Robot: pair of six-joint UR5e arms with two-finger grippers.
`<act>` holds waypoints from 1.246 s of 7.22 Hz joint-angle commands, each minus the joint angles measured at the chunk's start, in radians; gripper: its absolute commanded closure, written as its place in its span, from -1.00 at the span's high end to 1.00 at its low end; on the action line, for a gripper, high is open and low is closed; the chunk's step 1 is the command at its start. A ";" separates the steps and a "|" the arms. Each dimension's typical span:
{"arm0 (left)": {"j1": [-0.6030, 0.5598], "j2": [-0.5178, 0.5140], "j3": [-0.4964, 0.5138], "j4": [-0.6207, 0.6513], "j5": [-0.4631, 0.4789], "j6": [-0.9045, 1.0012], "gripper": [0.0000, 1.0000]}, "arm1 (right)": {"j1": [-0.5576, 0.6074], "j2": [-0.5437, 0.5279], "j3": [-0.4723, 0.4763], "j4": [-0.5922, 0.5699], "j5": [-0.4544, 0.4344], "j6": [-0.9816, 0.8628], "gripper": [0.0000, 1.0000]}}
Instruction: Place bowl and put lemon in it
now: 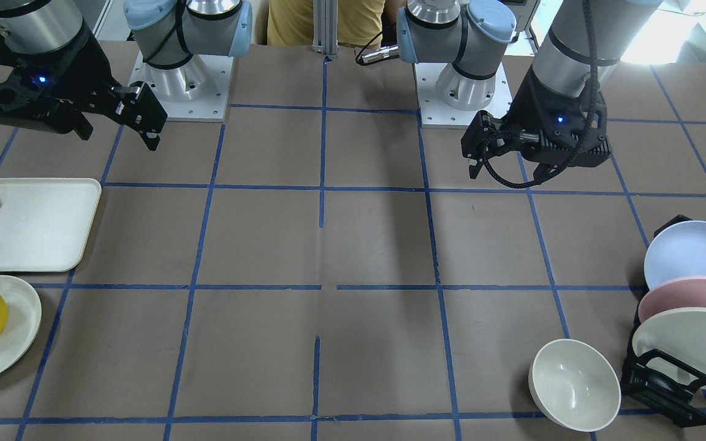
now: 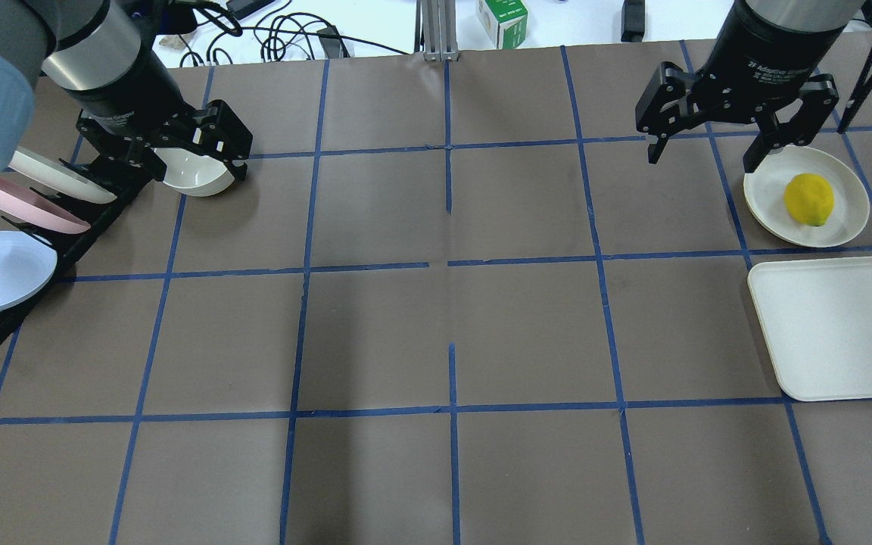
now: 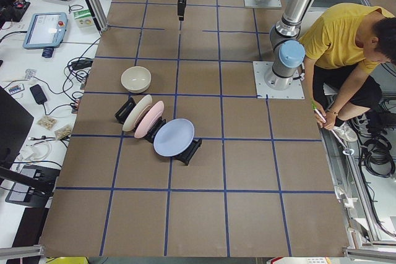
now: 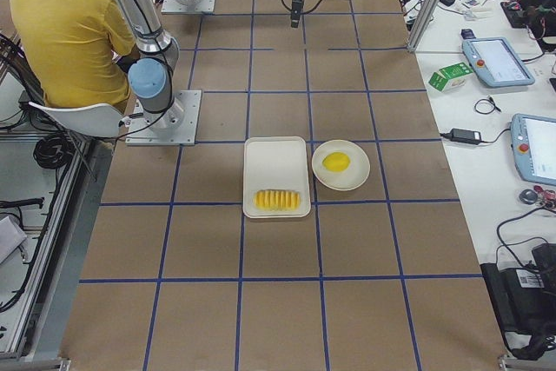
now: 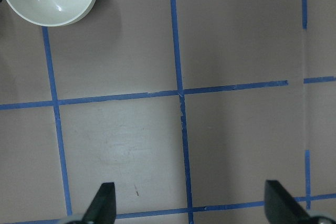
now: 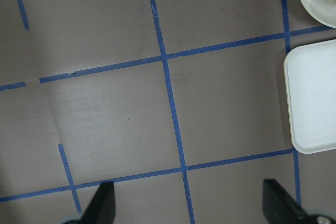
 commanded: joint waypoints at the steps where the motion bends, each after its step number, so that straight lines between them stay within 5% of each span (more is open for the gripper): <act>1: 0.000 0.003 0.000 0.000 0.001 0.000 1.00 | -0.001 0.000 0.000 0.000 0.000 0.001 1.00; 5: -0.002 0.004 -0.003 -0.006 0.001 0.000 1.00 | -0.013 0.032 0.008 -0.015 -0.015 -0.029 1.00; 9: 0.014 -0.043 0.002 0.006 -0.002 0.012 1.00 | -0.284 0.132 0.014 -0.104 -0.032 -0.346 1.00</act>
